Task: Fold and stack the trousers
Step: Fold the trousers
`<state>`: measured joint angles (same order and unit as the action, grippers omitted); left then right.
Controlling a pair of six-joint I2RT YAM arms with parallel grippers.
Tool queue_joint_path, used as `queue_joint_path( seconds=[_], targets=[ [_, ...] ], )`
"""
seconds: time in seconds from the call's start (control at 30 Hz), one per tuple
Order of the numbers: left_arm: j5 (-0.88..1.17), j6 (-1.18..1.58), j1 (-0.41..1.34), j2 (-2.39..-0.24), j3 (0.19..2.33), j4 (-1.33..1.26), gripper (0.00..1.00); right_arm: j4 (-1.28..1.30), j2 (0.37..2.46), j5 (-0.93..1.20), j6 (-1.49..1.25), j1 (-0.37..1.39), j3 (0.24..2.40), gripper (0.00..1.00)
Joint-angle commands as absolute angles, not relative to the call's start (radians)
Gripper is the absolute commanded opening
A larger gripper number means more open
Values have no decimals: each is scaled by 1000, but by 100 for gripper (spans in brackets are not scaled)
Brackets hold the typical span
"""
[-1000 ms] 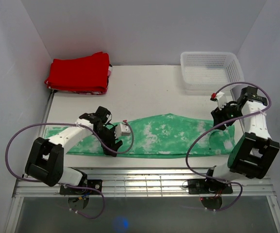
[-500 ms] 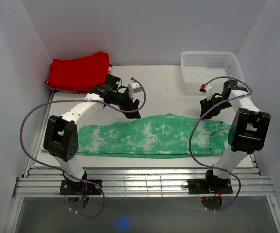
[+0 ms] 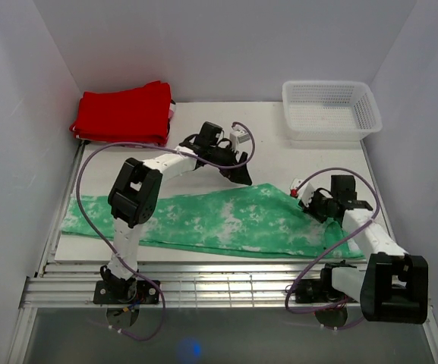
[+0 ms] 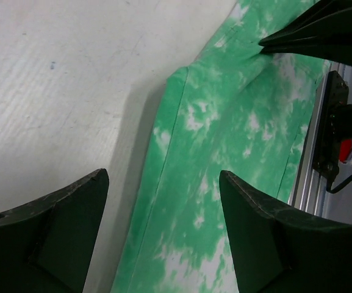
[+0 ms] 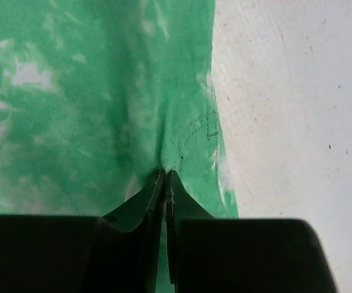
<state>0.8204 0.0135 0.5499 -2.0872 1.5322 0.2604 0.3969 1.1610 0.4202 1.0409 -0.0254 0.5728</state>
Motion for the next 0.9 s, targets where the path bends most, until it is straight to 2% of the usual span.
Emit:
queue_joint_path(
  seconds=[0.0,0.2,0.43,0.63,0.7,0.73,0.77,0.8,0.83,0.87],
  targets=[
    [880,97,592,-2097,1551,172,82,215,1098,330,1123,38,471,8],
    [865,175,641,-2175,1558,123,80,123,1042,276,1175,77,359,8],
    [860,319,650,-2272,1601,-29,83,66,997,238,1242,115,264,8],
    [1044,501,664,-2368,1654,-185,72,23,988,224,1236,123,236,8],
    [1084,572,673,-2385,1638,-268,64,20,988,212,1203,124,258,8],
    [1101,645,675,-2391,1631,-317,53,28,989,201,1184,124,276,10],
    [1112,667,678,-2393,1626,-368,47,35,992,184,1161,124,300,19],
    [1112,684,680,-2390,1618,-386,39,55,997,146,1094,120,334,23],
    [1111,704,678,-2379,1599,-411,22,125,1005,137,1063,109,413,27],
    [1089,697,677,-2370,1589,-426,10,174,1005,137,1042,97,458,37]
  ],
)
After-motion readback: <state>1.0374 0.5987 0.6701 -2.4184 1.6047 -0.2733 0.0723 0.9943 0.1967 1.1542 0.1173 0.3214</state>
